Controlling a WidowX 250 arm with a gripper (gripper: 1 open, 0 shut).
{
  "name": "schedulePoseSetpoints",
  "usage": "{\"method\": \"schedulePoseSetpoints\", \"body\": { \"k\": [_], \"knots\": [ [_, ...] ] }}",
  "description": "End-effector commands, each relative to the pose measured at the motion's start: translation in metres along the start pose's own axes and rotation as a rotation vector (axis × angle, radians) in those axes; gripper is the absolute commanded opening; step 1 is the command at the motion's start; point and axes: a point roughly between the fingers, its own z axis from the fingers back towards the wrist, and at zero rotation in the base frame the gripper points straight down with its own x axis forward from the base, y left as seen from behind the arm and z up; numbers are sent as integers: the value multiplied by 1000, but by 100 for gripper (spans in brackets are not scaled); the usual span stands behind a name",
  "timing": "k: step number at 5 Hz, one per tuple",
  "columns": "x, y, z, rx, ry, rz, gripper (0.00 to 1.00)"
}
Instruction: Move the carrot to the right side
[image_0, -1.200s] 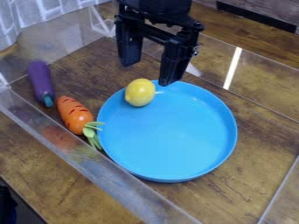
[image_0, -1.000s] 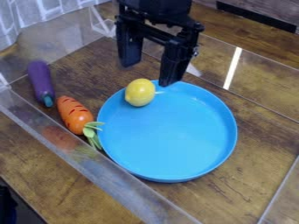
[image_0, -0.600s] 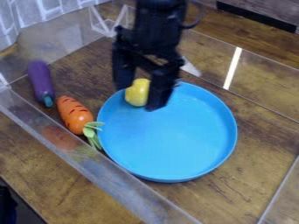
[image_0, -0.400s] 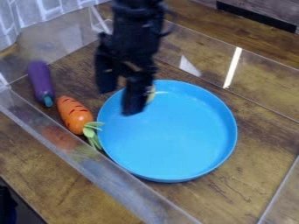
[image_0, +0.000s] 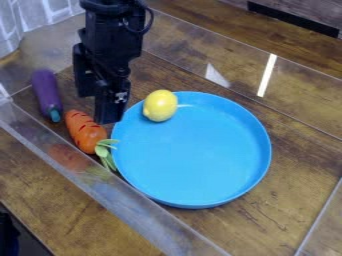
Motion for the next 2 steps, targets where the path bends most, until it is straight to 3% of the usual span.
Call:
{"method": "schedulePoseSetpoints", "body": {
  "k": [1,2],
  "knots": [
    [1,9,8,40,-42,-14,100],
    [-5,19,0,56,-46,-88,100]
  ]
}}
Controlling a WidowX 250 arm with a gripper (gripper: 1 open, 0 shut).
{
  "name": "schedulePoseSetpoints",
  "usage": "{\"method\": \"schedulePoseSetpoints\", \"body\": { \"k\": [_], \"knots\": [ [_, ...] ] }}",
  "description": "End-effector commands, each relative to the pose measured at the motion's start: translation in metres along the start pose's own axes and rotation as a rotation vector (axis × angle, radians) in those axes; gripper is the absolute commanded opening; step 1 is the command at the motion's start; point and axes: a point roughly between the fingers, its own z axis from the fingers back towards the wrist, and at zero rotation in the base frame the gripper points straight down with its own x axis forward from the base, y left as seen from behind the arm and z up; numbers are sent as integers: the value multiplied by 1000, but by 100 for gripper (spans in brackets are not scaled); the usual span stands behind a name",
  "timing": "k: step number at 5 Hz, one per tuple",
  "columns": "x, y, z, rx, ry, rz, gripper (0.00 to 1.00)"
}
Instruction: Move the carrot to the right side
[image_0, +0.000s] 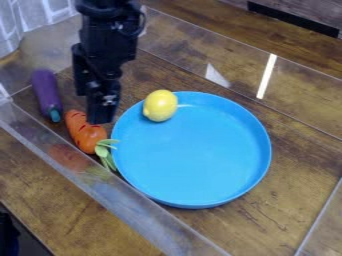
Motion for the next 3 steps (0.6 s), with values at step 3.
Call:
{"method": "schedulePoseSetpoints", "body": {
  "k": [3],
  "knots": [
    [-2,32,-22,72,-36,-105,100]
  ]
}}
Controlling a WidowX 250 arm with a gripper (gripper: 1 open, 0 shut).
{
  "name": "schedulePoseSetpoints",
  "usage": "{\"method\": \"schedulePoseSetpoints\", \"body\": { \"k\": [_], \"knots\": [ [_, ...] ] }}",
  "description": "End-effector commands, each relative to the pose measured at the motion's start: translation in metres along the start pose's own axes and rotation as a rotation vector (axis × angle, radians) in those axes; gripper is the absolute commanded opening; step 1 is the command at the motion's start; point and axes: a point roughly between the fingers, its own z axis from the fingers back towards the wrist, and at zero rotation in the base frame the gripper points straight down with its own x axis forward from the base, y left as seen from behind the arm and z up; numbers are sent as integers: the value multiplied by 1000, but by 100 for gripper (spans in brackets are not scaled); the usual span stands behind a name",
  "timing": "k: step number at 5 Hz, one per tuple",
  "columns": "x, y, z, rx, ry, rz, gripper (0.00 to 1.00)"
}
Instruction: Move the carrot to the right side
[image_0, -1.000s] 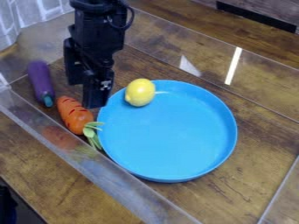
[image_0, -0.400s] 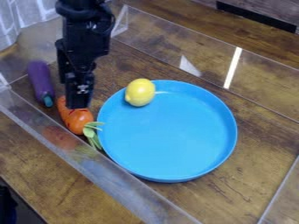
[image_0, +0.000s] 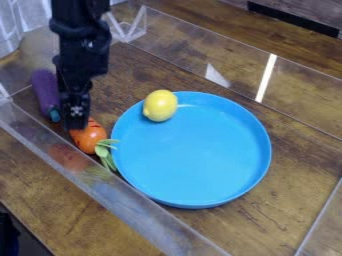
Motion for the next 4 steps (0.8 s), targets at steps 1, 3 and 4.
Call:
{"method": "schedulePoseSetpoints", "body": {
  "k": [1,3,4],
  "knots": [
    [16,12,2,45,-33,18,100],
    [41,-1,-16,79,-7,-10,100],
    [49,-6,-17,81,0,-20,0]
  ]
}}
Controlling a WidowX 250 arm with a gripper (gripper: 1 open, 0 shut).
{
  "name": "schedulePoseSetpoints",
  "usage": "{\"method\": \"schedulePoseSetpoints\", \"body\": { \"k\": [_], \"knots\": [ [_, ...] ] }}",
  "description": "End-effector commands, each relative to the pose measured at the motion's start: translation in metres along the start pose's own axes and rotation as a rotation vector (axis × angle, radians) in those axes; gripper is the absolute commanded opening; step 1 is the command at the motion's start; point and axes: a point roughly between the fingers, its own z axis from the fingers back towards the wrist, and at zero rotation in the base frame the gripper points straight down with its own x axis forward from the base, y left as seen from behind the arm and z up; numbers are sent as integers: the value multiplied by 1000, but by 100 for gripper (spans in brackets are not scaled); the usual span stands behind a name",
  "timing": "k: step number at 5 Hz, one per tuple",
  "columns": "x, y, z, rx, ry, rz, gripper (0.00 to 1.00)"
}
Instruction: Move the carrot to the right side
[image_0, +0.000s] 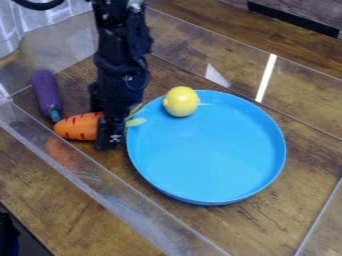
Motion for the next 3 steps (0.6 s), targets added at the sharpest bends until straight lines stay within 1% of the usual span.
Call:
{"method": "schedulePoseSetpoints", "body": {
  "k": [1,2,3],
  "knots": [
    [-7,-2,4,13,-14,-9,0],
    [-18,-7,3,5,-5,-20,0],
    [-24,-5,1,-6,7,-13,0]
  ]
}}
